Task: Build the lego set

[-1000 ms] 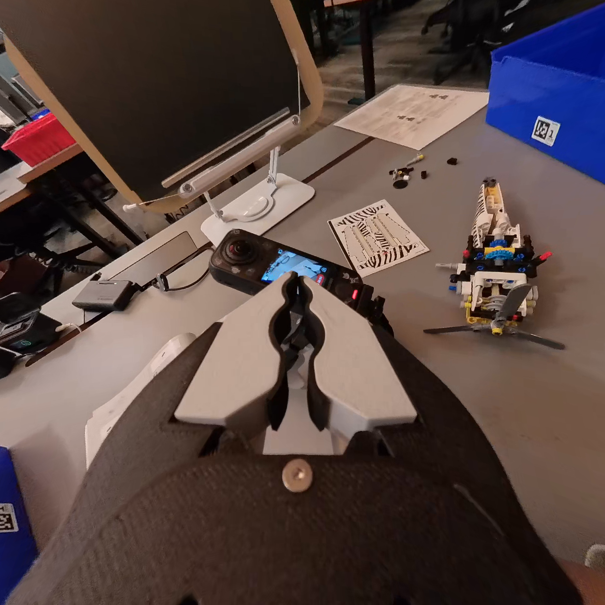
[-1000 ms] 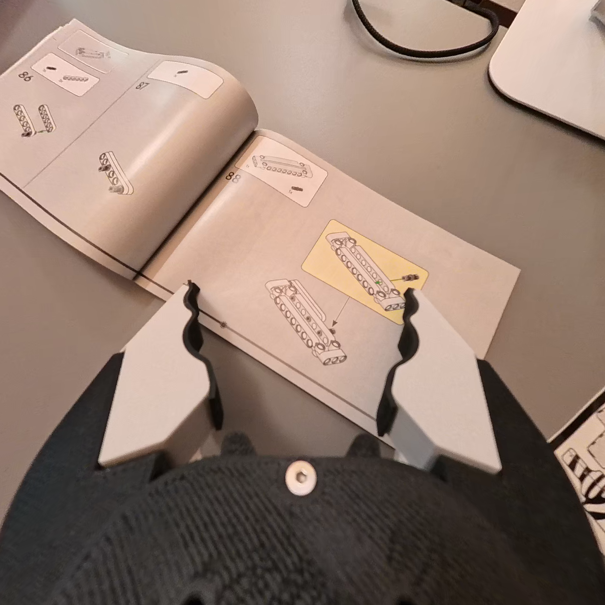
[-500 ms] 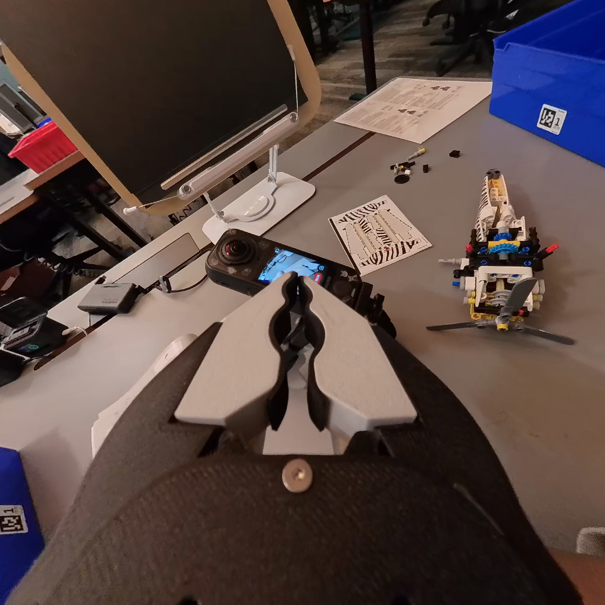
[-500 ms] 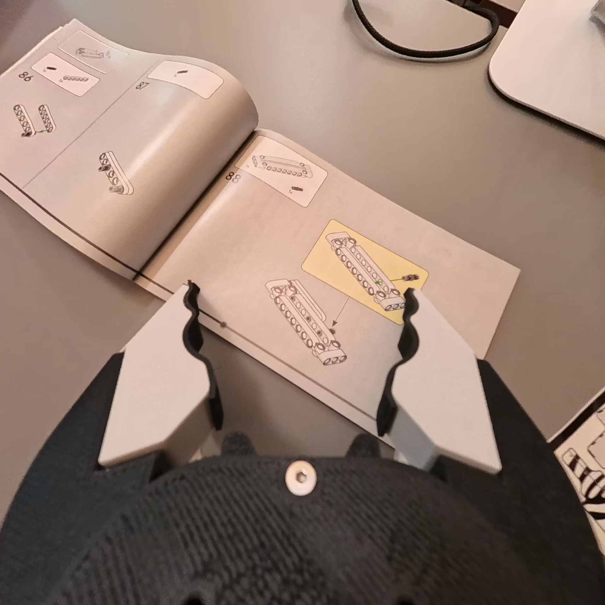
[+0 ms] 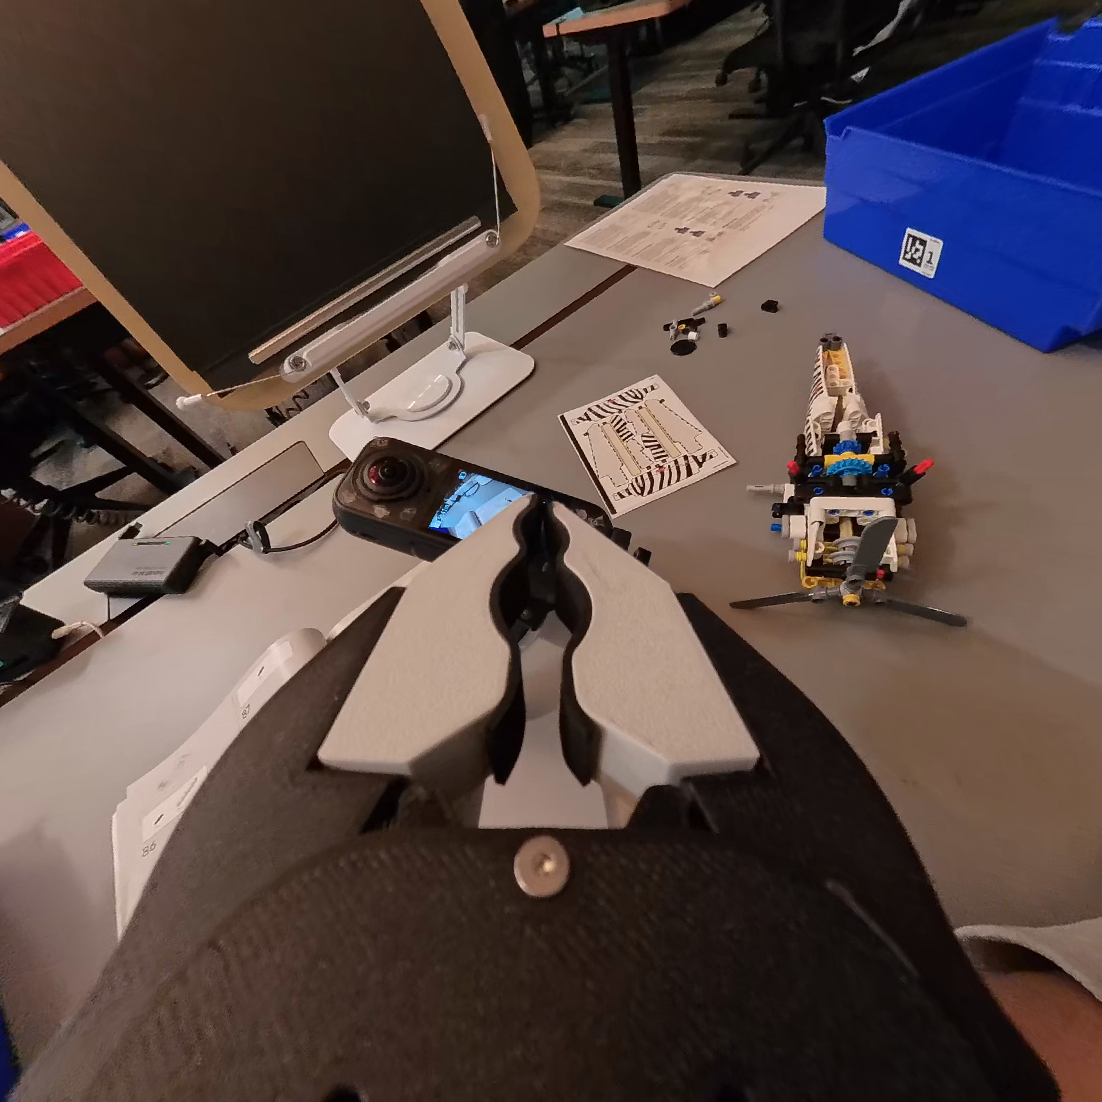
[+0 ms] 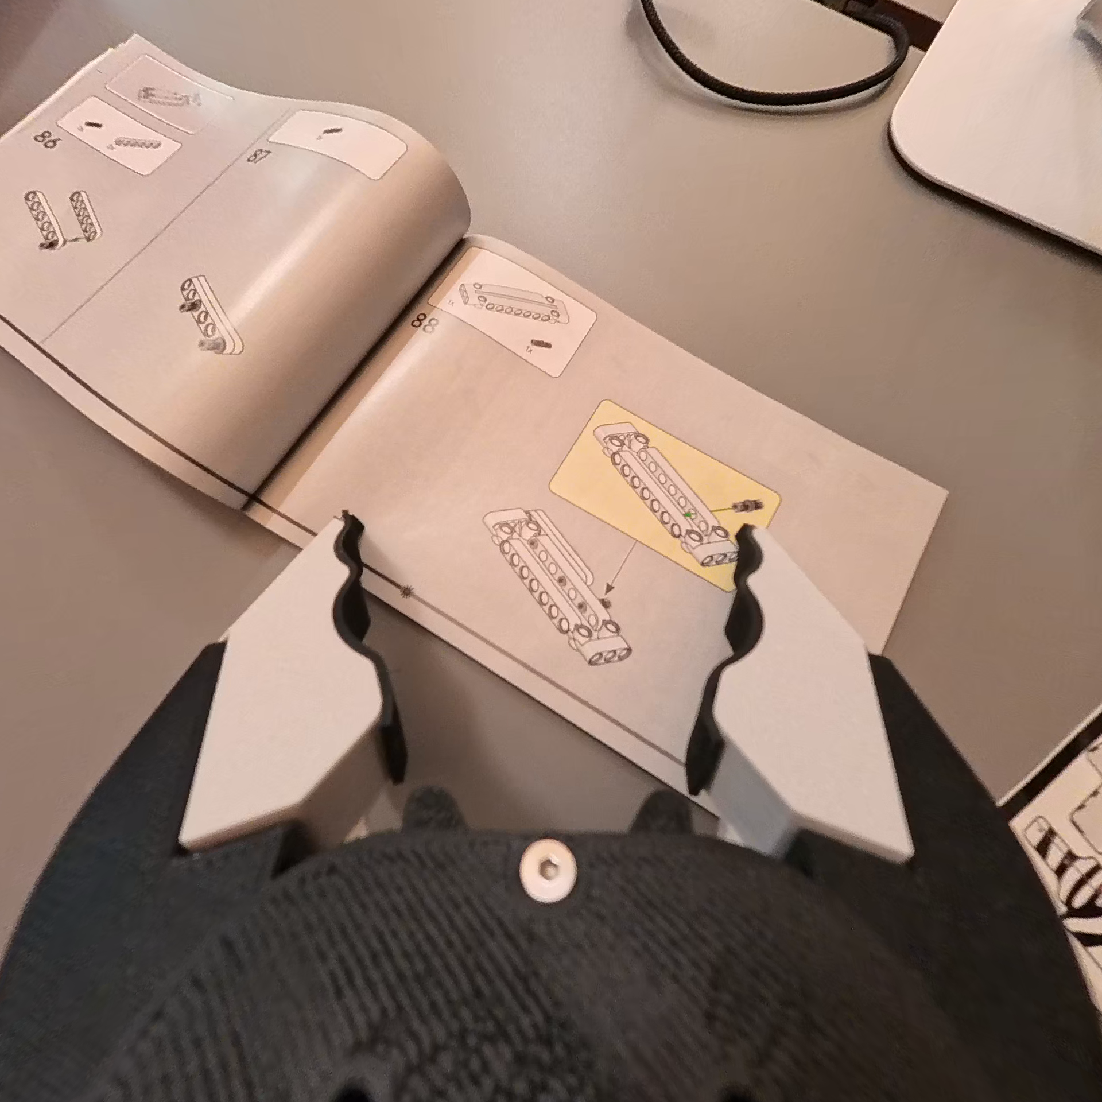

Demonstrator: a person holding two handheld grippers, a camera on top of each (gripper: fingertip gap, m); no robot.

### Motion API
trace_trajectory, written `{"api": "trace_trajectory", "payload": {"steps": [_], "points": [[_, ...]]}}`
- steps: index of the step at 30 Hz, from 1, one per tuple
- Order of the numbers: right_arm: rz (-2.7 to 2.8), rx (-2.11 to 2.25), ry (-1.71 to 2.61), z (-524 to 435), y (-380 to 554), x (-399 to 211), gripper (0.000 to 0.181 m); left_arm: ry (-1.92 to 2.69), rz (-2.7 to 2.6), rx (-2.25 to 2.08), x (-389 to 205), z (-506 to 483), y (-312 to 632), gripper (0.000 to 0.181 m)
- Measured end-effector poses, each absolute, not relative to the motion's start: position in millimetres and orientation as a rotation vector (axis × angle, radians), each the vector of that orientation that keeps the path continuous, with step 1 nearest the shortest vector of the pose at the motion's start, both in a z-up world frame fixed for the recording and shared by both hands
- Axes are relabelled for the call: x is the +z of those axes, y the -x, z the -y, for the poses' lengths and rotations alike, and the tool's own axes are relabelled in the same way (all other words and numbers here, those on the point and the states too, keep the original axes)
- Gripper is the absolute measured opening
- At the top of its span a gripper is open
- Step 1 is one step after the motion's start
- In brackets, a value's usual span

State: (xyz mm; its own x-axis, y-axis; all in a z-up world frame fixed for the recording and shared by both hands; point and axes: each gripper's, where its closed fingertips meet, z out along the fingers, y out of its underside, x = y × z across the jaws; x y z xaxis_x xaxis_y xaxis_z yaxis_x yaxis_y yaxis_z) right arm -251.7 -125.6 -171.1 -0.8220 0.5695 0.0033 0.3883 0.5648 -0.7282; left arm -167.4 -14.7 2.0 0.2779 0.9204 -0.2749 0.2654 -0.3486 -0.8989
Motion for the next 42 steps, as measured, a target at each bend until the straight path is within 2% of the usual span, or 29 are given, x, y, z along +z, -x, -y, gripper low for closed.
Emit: {"api": "trace_trajectory", "payload": {"steps": [8, 19, 37, 42], "points": [[2.561, 1.105, 0.798, 125.7, 251.7, -171.2, 0.123, 1.772, 1.082, 1.116, 8.3, 23.0, 165.7, 0.0], [2.561, 1.105, 0.798, 125.8, 251.4, -171.2, 0.123, 1.715, 1.373, 1.244, -9.4, 130.3, 172.7, 0.0], [2.588, 1.112, 0.754, 129.9, 253.0, -171.6, 0.124, 1.692, 1.401, 1.279, -6.9, 145.9, 169.6, 0.0], [2.63, 1.136, 0.69, 134.2, 260.7, -169.2, 0.109, 1.688, 1.423, 1.273, -11.4, 153.8, 170.6, 0.0]]}}
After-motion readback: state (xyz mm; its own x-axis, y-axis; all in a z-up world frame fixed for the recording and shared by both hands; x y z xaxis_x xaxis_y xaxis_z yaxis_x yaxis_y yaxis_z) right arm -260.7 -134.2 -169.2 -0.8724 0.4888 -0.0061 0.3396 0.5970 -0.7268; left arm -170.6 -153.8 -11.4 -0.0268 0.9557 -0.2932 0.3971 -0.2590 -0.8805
